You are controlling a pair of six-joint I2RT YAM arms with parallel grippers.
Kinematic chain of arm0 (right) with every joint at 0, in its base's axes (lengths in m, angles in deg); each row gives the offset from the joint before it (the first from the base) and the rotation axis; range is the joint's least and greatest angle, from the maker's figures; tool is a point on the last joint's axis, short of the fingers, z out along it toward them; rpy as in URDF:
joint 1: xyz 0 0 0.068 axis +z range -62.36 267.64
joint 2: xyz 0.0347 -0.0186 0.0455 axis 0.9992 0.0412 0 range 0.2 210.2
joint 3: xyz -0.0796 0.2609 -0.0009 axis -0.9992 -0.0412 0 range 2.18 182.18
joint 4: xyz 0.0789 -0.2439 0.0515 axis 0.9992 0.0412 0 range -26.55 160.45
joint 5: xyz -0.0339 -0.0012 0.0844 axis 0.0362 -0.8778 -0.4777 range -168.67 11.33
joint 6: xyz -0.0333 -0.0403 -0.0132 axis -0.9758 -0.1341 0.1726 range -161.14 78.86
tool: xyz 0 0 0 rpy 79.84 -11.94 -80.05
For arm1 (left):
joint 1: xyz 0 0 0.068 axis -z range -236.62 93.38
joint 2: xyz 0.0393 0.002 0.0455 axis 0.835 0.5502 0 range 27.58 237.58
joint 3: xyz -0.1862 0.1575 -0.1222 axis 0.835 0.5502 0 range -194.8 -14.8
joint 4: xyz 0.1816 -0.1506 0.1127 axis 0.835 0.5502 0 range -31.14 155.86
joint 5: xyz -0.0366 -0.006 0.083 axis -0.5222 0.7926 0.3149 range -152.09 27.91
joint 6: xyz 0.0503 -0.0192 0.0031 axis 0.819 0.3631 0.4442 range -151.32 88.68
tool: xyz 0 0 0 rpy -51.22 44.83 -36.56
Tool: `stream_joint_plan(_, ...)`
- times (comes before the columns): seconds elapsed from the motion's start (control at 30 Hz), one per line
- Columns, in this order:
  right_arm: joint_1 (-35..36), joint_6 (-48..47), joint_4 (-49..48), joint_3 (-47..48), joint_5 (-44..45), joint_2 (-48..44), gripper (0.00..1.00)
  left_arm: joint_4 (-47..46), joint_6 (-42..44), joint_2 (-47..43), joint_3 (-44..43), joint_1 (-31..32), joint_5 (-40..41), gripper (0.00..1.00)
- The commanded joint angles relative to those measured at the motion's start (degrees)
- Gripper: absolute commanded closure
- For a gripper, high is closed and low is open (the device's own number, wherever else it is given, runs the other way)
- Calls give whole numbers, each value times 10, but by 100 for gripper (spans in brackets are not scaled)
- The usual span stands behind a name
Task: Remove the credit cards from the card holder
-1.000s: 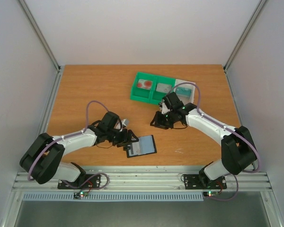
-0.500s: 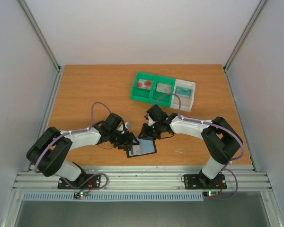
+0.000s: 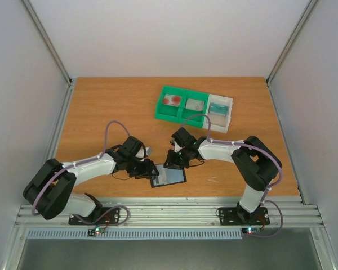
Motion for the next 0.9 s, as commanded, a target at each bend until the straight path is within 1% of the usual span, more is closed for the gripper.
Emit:
stream_joint_plan(0.0,6,11,-9,-14,10,3,81,48,29,-22,5,1,38,56)
stream_joint_plan(0.1,7,15,-13,-18,9,0,81,43,24,-44,6,2,25,57)
stream_joint_plan(0.23,13,21,-17,-17,7,0,82,-27,-24,-68,26,4,-23,59)
stream_joint_plan(0.3,18,19,-17,-15,9,0,82,-47,-44,-66,34,6,-32,59)
stream_joint_plan(0.4,22,14,-6,-14,20,1,82,-55,-52,-56,39,5,-17,59)
stream_joint_plan(0.5,26,4,11,-14,41,2,82,-74,-65,-48,45,5,-9,62)
stream_joint_plan(0.57,28,-4,21,-14,54,2,83,-93,-84,-50,55,4,-6,62)
stream_joint_plan(0.63,30,-11,28,-16,68,4,85,-105,-103,-56,62,3,1,61)
stream_joint_plan(0.87,30,-17,9,-38,86,18,95,-112,-116,-79,66,-18,23,60)
